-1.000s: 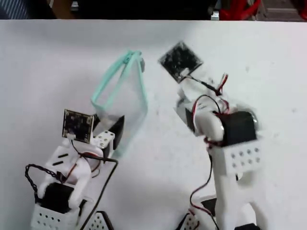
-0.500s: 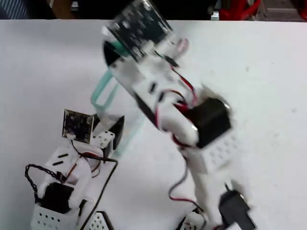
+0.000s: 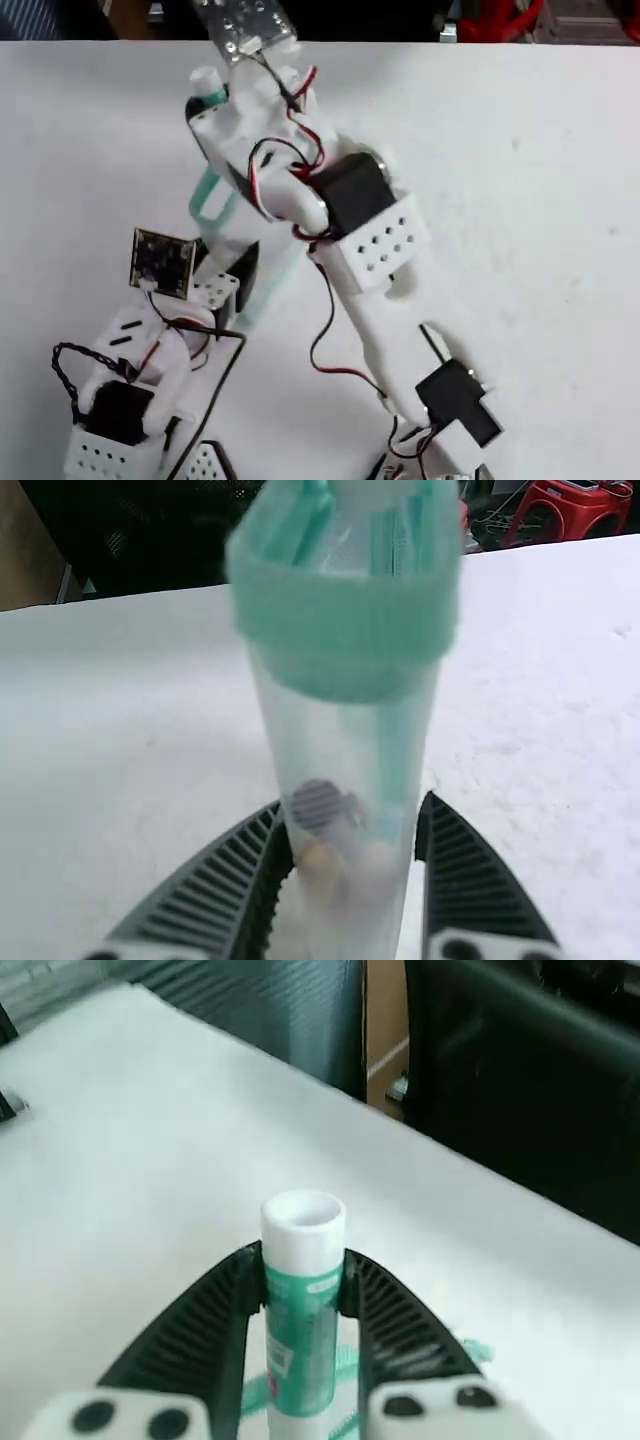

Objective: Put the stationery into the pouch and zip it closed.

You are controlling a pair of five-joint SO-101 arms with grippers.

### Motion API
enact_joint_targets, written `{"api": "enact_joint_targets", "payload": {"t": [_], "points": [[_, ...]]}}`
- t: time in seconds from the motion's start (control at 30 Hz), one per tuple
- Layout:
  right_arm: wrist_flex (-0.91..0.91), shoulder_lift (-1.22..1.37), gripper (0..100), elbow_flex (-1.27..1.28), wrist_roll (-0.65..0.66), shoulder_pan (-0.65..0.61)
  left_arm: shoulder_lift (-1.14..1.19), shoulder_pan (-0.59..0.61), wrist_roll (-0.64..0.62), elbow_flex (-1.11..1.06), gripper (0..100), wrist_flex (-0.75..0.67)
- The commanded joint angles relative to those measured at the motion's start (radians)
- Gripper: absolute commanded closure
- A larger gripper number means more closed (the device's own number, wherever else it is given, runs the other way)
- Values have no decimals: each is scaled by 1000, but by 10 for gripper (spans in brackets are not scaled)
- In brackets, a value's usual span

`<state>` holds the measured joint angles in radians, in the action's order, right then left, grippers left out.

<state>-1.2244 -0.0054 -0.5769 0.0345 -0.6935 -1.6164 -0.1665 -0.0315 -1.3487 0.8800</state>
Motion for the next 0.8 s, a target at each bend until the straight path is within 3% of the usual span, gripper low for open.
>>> {"api": "enact_joint_targets", "payload": {"t": [0.0, 0.33, 0.57, 0.77], "points": [[25, -61, 981, 71, -11, 12, -12, -2, 12, 6, 793, -23], [136, -343, 977, 462, 2, 36, -12, -2, 12, 6, 793, -23], [44, -499, 661, 505, 2, 68, -12, -2, 12, 6, 793, -23], [18, -498, 738, 482, 2, 188, -12, -4, 12, 6, 794, -23]]}}
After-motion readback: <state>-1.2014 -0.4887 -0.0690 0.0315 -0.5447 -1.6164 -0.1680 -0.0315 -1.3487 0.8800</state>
